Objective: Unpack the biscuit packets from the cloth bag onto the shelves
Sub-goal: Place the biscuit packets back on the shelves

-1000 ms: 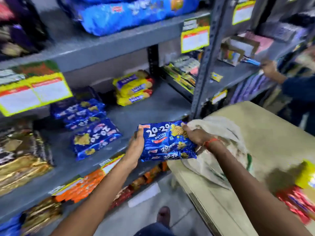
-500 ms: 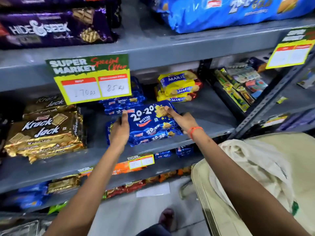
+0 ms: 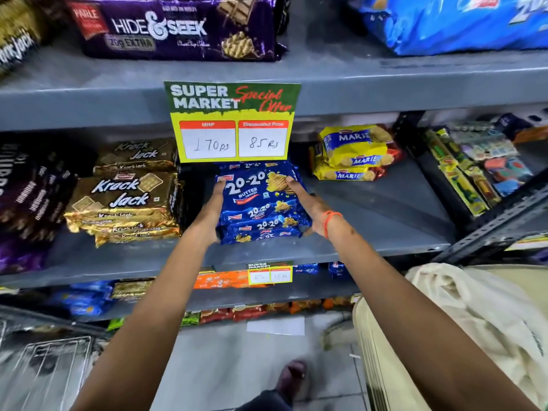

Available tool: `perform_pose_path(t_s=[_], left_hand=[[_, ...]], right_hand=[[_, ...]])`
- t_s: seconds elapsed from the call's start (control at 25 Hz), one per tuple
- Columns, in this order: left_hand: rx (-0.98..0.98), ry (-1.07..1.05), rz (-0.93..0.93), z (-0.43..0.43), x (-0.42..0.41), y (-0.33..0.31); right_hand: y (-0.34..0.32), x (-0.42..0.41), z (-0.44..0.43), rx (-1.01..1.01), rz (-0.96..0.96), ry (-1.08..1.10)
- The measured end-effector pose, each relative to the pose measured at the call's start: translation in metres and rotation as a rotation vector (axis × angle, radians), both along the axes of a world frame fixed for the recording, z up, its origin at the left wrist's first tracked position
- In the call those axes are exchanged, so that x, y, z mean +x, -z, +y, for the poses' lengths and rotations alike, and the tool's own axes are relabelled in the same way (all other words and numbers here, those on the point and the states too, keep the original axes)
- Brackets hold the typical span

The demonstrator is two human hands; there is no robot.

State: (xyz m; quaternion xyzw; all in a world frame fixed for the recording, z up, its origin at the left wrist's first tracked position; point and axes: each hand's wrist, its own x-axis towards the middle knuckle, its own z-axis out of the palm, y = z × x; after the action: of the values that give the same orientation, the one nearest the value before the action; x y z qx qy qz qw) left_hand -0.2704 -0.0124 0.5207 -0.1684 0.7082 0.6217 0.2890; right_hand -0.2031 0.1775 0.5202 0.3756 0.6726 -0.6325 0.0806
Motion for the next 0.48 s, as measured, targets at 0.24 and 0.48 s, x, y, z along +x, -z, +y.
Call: perform_pose_path(t_s=[0.24,0.48], left_hand=[[0.008,0.014,-0.005,0.022,0.001,-0.006],[-0.121,0.057,-0.031,0.030,-0.010,-0.015]], right_hand=[[-0.001,0.000,0.012,-0.015,-0.011,0.061],[-0.002,-0.004,0.012,-0.018,-0.040,0.035]])
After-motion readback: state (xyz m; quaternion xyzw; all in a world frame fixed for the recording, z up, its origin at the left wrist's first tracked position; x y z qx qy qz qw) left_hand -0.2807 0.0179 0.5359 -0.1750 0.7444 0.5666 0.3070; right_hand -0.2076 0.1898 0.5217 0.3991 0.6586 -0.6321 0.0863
